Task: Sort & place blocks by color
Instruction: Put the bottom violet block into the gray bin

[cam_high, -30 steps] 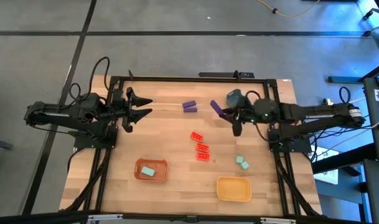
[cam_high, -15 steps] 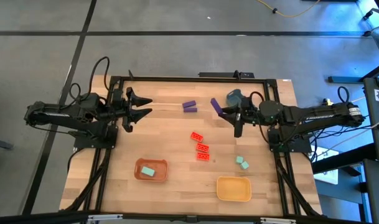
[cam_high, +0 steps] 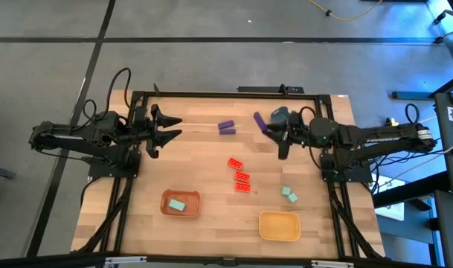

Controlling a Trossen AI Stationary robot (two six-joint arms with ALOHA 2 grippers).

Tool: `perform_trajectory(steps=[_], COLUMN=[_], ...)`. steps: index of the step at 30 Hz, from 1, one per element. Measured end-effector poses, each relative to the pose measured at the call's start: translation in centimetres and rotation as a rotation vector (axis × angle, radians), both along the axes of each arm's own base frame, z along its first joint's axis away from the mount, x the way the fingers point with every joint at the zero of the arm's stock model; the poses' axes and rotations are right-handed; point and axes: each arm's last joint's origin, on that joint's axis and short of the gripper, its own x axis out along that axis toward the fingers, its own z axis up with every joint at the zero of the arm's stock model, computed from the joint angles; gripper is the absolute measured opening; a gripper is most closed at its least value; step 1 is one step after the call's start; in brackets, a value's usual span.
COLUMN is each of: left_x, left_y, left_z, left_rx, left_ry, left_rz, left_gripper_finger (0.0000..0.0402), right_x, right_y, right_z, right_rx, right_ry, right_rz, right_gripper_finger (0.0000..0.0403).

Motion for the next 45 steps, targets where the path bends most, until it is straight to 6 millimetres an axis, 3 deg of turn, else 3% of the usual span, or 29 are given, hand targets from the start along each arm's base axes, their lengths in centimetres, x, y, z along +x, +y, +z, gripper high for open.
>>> perform_trajectory(steps=[8,15,21,28,31,35,39,45], left_x=[0.0,0.3,2.3,4.0,4.0,3.3,2.3,2.1], left_y=[0.0,0.2,0.2,1.0,1.3,1.3,1.2,0.7], left_z=[0.0,-0.2,-1.6,-2.7,-3.6,-6.6,-9.5,-10.3], left_rx=[0.0,-0.013,0.061,0.049,0.027,-0.036,-0.118,-0.141], left_ry=[0.0,0.017,0.15,0.204,0.146,0.038,-0.033,-0.055], left_rz=[0.0,0.073,0.121,0.033,0.016,-0.003,-0.008,-0.033], left_gripper_finger=[0.0205,0.0205,0.0205,0.0205,0.02,0.0169,0.0109,0.0009], right_x=[-2.0,-3.4,-3.6,-2.8,-2.5,-2.4,-2.2,-1.7], right_y=[-6.1,-11.3,-13.2,-14.3,-14.5,-14.6,-14.7,-15.3], right_z=[1.3,-4.2,-7.8,-9.4,-10.1,-10.5,-10.6,-11.3], right_rx=[0.086,0.38,0.491,0.512,0.525,0.537,0.552,0.57], right_ry=[0.46,0.838,0.926,0.965,0.997,1.011,0.995,0.97], right_rz=[-0.396,-0.452,-0.415,-0.414,-0.407,-0.401,-0.419,-0.429], right_gripper_finger=[0.0104,0.0104,0.0104,0.0104,0.0104,0.0104,0.0104,0.0104])
